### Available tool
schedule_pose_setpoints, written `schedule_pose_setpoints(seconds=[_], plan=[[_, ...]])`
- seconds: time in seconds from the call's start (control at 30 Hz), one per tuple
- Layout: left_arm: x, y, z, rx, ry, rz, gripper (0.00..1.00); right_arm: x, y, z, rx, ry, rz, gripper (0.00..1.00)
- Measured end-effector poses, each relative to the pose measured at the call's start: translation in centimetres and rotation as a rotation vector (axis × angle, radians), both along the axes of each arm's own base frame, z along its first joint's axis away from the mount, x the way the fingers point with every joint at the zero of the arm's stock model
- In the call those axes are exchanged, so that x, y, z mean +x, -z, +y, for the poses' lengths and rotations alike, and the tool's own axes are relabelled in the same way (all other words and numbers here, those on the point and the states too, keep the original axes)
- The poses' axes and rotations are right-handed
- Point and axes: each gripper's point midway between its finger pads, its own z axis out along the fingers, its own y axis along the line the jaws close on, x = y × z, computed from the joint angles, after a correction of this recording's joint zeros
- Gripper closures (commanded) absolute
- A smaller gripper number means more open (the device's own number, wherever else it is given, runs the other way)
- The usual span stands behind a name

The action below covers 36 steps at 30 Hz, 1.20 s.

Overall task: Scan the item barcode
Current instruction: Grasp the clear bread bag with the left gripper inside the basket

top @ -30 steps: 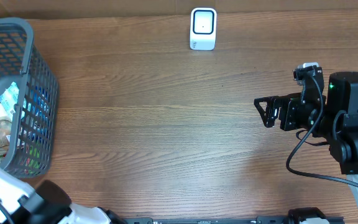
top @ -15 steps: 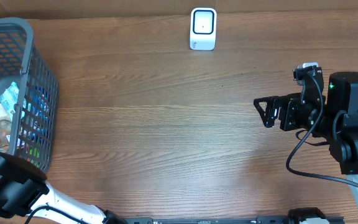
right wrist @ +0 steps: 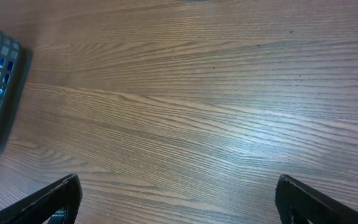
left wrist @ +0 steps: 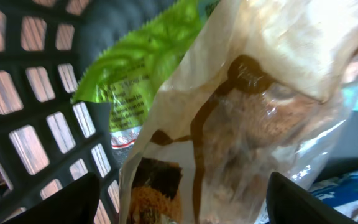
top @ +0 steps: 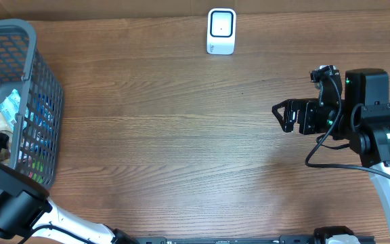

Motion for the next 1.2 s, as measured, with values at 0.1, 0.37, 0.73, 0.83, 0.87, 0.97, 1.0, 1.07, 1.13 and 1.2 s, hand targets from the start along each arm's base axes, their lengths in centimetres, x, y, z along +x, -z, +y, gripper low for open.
schedule_pose_setpoints(seconds=[0.1, 0.37, 0.73, 0.83, 0.87, 0.97, 1.0, 1.07, 1.13, 1.2], plan=[[-0.1, 1.5, -0.1, -0.002, -0.003, 0.001, 0.58, 0.0, 0.1, 0.0, 0.000, 0.000, 0.003, 0.00], [0.1, 1.8, 0.1, 0.007, -0.006, -0.007, 0.96, 0.0, 0.1, 0.0, 0.000, 0.000, 0.003, 0.00], [1.7, -12.9, -1.7, 0.218, 0.081, -0.321, 0.96, 0.0, 0.0, 0.0, 0.000, 0.000, 0.001, 0.00], [0.5, -20.4, -4.1, 0.367, 0.133, -0.451, 0.96, 0.1, 0.0, 0.0, 0.000, 0.000, -0.005, 0.00], [0.0, -22.9, -5.2, 0.418, 0.151, -0.499, 0.96, 0.2, -0.1, 0.0, 0.001, 0.000, -0.007, 0.00], [-0.7, -26.0, -7.0, 0.484, 0.188, -0.568, 0.80, 0.3, -0.2, 0.0, 0.002, 0.000, -0.013, 0.00], [-0.7, -26.2, -7.2, 0.487, 0.192, -0.572, 0.58, 0.3, -0.2, 0.0, 0.001, 0.000, -0.015, 0.00], [-0.7, -26.0, -7.1, 0.482, 0.199, -0.567, 0.31, 0.4, -0.3, 0.0, 0.002, 0.000, -0.018, 0.00], [-0.3, -24.9, -6.6, 0.455, 0.194, -0.549, 0.19, 0.4, -0.3, 0.0, 0.002, 0.000, -0.019, 0.00], [0.5, -23.1, -5.5, 0.410, 0.185, -0.519, 0.03, 0.4, -0.3, 0.0, 0.002, 0.001, -0.019, 0.00]])
